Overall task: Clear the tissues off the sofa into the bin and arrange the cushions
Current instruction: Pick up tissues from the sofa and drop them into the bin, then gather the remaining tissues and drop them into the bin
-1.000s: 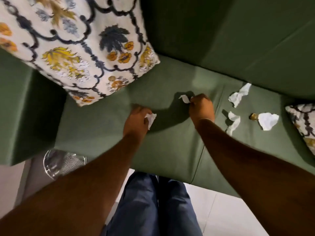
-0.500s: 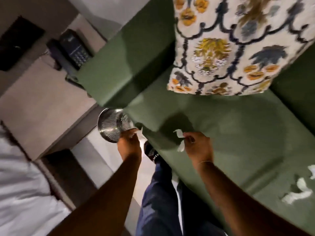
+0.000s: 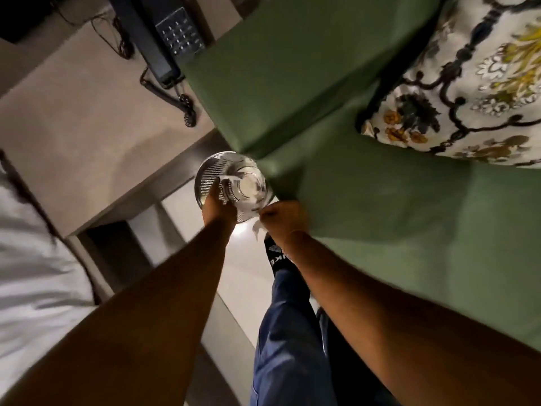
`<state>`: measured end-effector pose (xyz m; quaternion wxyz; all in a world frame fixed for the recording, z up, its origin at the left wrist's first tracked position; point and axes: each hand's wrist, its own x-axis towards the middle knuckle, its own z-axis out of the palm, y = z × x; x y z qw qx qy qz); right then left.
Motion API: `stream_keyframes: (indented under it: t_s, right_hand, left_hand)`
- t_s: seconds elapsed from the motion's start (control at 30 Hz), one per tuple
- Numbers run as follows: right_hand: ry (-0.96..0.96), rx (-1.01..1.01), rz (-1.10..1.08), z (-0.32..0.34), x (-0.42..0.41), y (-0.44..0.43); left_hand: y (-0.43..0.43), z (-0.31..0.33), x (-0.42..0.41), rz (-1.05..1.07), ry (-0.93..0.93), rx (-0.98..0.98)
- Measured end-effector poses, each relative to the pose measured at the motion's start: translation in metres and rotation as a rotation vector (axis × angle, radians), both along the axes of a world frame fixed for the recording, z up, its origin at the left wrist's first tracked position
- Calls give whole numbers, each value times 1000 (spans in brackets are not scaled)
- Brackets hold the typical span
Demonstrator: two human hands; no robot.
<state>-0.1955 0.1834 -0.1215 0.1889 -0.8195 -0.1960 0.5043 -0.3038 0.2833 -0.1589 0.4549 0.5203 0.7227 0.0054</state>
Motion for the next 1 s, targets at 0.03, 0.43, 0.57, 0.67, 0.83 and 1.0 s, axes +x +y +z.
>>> stream_keyframes:
  t_s: [0.03,0.43,0.57,0.67,0.83,1.0]
  right_hand:
    - [-7,-2,24,0,-2,9]
    - [448,-91,23,-32,4,83]
    - [538,-12,-203,-7,-11,36]
    - [349,145,-435,21,-12,-27]
    - [-104,180,-667,75,31,-147]
    - [-554,69,-729,76,79,-283]
  left_hand:
    - [-1,4,-3,4,6,20]
    - [-27,16,-56,-130,214,109]
    - [-36,24,-48,-392,231,157]
    - [-48,45,-31,-758,214,292]
    - [-79,90,15,-1198,124,555]
    - [-145,110,90,-1497,-33,571]
